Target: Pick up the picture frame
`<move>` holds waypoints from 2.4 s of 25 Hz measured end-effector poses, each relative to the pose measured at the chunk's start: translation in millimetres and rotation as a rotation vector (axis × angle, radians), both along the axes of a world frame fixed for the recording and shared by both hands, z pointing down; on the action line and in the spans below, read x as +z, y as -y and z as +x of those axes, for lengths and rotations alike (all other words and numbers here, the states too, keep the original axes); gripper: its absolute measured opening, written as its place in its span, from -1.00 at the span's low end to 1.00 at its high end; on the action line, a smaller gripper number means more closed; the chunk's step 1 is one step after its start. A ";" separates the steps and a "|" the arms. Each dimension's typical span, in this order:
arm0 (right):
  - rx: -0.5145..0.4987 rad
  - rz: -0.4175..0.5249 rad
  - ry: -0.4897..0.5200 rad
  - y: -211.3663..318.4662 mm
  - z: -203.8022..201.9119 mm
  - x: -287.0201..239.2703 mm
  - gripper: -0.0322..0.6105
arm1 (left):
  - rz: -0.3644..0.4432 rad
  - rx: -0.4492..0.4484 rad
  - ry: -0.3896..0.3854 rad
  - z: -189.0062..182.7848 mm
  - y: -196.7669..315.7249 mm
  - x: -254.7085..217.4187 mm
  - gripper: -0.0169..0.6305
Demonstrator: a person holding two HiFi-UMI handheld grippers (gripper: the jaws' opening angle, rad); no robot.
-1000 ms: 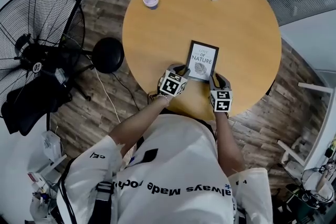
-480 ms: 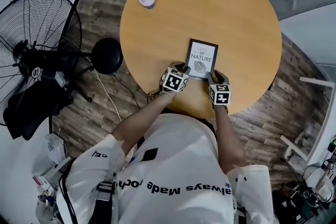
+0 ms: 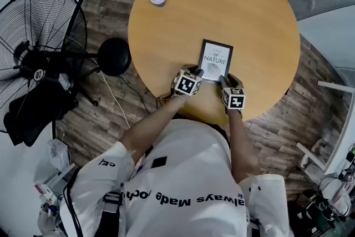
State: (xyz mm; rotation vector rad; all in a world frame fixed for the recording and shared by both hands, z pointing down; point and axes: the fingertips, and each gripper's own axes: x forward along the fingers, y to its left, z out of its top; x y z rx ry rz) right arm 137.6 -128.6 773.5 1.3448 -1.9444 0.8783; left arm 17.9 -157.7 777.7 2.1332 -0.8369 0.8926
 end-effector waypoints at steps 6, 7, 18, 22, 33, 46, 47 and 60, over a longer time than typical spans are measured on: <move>0.011 0.003 -0.011 0.1 1.7 -1.9 -0.53 | -0.006 -0.007 -0.005 1.0 -0.3 -2.5 -0.58; 0.016 0.002 -0.012 -0.3 2.8 -2.7 -0.53 | -0.008 -0.008 -0.002 2.2 -1.2 -3.4 -0.59; 0.045 0.005 -0.024 -9.2 1.7 -9.0 -0.55 | 0.020 0.000 0.012 1.6 -5.1 -10.2 -0.61; 0.050 0.027 -0.026 -9.3 -0.3 -13.9 -0.55 | 0.035 -0.003 0.011 -1.3 -5.3 -17.2 -0.61; 0.076 0.063 -0.013 -15.1 -0.4 -33.8 -0.56 | 0.075 0.001 0.005 -1.8 -10.5 -36.6 -0.62; 0.101 0.153 -0.008 -22.2 3.4 -71.5 -0.57 | 0.181 -0.010 -0.017 0.8 -13.9 -84.8 -0.63; 0.102 0.160 -0.007 -22.0 4.1 -75.3 -0.56 | 0.190 -0.014 -0.020 1.5 -13.3 -88.9 -0.63; 0.112 0.239 -0.002 -24.1 8.0 -118.6 -0.57 | 0.257 -0.033 -0.042 3.5 -18.8 -127.5 -0.63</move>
